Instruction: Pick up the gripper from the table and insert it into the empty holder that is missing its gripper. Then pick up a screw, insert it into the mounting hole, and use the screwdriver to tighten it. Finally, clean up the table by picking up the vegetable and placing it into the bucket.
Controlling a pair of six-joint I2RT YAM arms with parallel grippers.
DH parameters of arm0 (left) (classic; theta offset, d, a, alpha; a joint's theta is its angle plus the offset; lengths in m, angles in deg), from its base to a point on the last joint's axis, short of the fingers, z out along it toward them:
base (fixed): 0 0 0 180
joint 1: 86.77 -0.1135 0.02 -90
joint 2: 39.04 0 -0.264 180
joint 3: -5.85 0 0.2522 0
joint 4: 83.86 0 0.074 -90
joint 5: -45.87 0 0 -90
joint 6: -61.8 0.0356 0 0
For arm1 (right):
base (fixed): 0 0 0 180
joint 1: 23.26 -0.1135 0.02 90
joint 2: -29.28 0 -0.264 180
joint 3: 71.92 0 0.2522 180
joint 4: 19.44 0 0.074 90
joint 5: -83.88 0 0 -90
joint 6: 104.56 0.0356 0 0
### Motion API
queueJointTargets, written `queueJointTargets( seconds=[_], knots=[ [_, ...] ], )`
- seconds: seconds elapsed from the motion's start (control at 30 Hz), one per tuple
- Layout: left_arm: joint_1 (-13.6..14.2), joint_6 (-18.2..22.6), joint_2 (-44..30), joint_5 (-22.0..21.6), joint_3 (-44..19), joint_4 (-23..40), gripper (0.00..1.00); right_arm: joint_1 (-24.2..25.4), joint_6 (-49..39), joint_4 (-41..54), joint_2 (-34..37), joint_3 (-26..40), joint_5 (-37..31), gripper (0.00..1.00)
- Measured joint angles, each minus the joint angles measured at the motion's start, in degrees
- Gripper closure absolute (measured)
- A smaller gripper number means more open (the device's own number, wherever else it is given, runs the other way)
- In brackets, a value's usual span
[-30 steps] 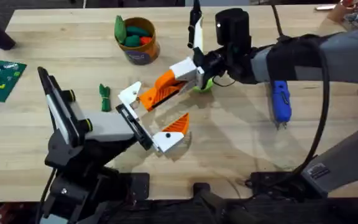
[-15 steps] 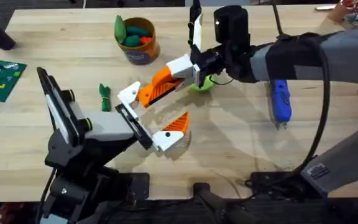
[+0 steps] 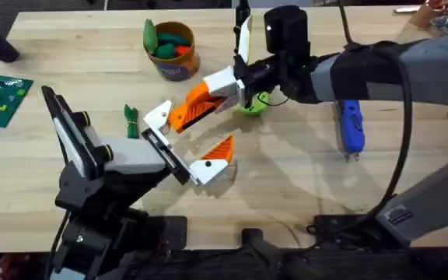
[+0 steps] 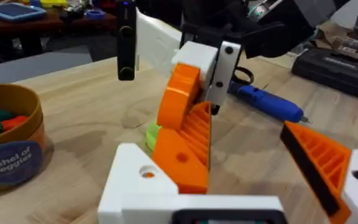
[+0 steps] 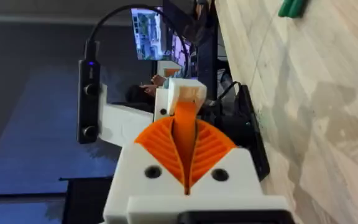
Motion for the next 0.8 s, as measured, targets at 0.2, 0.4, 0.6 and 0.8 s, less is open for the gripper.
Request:
queueJointTargets(
  seconds=[0.2,0.4,0.6,0.8],
  knots=[
    [-0.20,-0.68,-0.02,0.93,0.00,0.09,0.013,-0.02,0.81,-0.68,1.23,0.28,0.22,0.979],
    [-0.20,-0.87,-0.02,5.09,0.00,0.24,0.013,-0.31,1.27,-0.94,1.73,0.33,0.50,0.978],
    [-0.20,-1.09,-0.02,7.24,0.00,0.39,0.013,-0.09,0.95,-1.05,2.25,0.35,1.09,0.977],
    [-0.20,-1.09,-0.02,7.83,0.00,0.42,0.013,-0.70,0.11,-1.44,2.25,0.35,0.56,0.979]
  ],
)
